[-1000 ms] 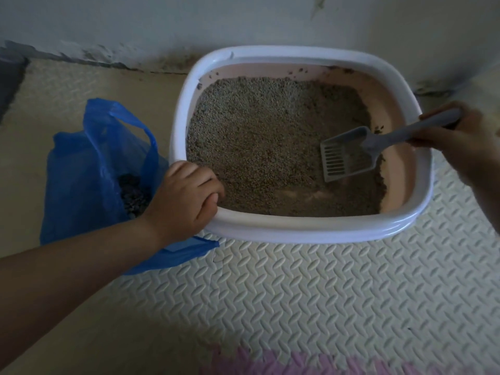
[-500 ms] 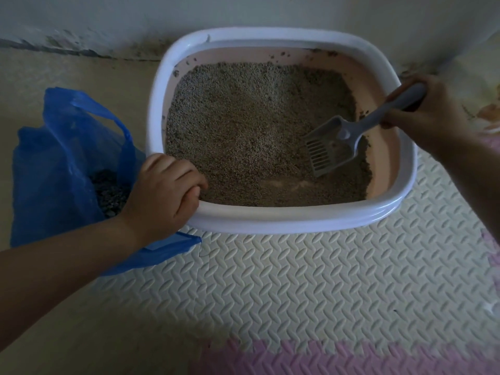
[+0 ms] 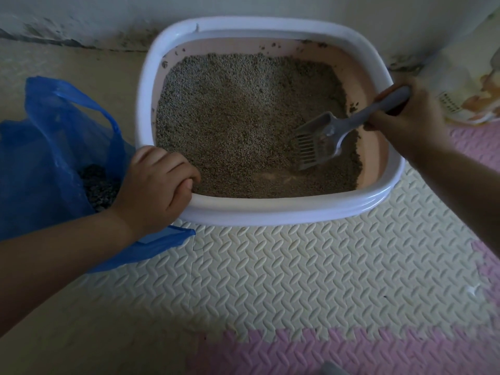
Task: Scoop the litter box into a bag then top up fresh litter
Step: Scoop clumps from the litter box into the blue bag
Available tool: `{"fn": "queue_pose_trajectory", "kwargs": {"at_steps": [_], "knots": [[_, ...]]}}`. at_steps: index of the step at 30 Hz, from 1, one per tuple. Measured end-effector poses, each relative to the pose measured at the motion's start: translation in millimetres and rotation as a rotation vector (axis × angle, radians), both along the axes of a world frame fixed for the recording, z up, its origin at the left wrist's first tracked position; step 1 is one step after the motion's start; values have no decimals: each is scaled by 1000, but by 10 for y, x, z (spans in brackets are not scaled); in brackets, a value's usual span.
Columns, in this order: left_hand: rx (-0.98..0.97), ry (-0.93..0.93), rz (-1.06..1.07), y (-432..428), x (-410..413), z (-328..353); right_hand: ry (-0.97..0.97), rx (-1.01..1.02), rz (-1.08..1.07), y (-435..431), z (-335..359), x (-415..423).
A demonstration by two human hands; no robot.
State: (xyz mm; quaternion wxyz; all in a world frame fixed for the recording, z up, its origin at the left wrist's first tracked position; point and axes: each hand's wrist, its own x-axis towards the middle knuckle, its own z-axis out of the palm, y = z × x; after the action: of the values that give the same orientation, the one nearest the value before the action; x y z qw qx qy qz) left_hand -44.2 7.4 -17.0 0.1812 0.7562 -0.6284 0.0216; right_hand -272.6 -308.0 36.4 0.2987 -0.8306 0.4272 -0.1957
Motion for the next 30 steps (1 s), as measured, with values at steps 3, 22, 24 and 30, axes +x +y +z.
{"fn": "queue_pose_trajectory", "kwargs": {"at_steps": [3,22,24,30], "knots": [[6,-1,0,3,0,-4,-12,3,-19,258,-68,5],[8,-45,1,-3,26,-20,-43,273,1,910,-485,772],[8,-56,0,0,23,-14,-32,266,57,976,-491,924],[32,-71,-8,17,38,-30,293,102,268,776,-327,1143]]}}
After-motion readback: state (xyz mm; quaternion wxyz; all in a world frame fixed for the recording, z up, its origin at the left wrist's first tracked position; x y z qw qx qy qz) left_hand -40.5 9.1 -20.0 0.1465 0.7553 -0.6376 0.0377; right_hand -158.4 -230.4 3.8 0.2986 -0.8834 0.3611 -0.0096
